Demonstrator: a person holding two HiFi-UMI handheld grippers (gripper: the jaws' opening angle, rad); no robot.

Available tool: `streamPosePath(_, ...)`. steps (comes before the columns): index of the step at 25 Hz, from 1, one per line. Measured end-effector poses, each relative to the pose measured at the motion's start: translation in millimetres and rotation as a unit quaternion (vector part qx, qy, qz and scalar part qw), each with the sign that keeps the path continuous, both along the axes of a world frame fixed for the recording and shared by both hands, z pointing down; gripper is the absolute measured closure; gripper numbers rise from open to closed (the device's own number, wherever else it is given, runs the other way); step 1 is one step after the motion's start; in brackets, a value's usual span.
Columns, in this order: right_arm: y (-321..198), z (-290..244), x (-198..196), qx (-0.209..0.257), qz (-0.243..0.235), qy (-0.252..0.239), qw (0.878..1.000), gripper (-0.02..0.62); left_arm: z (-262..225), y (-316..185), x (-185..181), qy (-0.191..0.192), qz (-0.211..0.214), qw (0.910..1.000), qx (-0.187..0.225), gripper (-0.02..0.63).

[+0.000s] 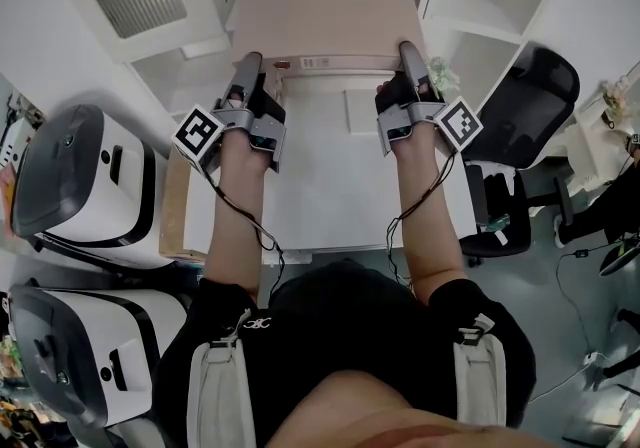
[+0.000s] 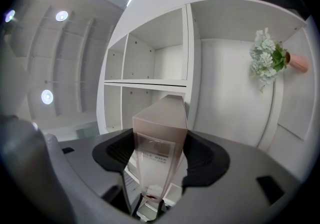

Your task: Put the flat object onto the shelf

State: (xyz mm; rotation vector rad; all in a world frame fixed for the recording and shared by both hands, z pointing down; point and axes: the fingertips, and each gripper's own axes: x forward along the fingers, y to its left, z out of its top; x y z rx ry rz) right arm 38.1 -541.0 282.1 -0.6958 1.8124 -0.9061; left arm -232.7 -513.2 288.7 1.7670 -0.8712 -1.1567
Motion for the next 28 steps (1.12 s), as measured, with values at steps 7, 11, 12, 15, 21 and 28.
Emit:
streamPosePath(7, -21.6, -10.0, 0.3, 0.002, -0.007, 0.012, 1.0, 0.308, -11.7, -21.1, -1.8, 0.002, -0.007, 1.0, -0.004, 0.351)
streamPosePath(11, -35.8, -18.4, 1.5, 0.007, -0.005, 0.024, 1.0, 0.308, -22.3, -32.1, -0.2, -0.007, -0.01, 0.9999, 0.005, 0.353)
streamPosePath(12, -39.0, -20.8, 1.9, 0.011, -0.006, 0.024, 1.0, 0.308, -25.6, -34.2, 0.2, -0.013, -0.011, 0.9998, 0.01, 0.353)
streamPosePath(15, -49.2, -25.1, 4.7, 0.01, -0.002, 0.03, 1.0, 0.31, -31.1, -41.9, 1.7, -0.027, -0.014, 0.9994, 0.015, 0.414)
streamPosePath(21, -72.3, -26.0, 0.0, -0.01, -0.002, 0.04, 0.999, 0.319, -31.1, -64.8, -2.2, -0.032, -0.025, 0.9992, 0.006, 0.414)
streamPosePath(28, -95.0, -25.9, -2.9, -0.025, 0.013, 0.069, 0.997, 0.328, -30.3, -85.3, -6.7, -0.054, -0.033, 0.998, -0.003, 0.416)
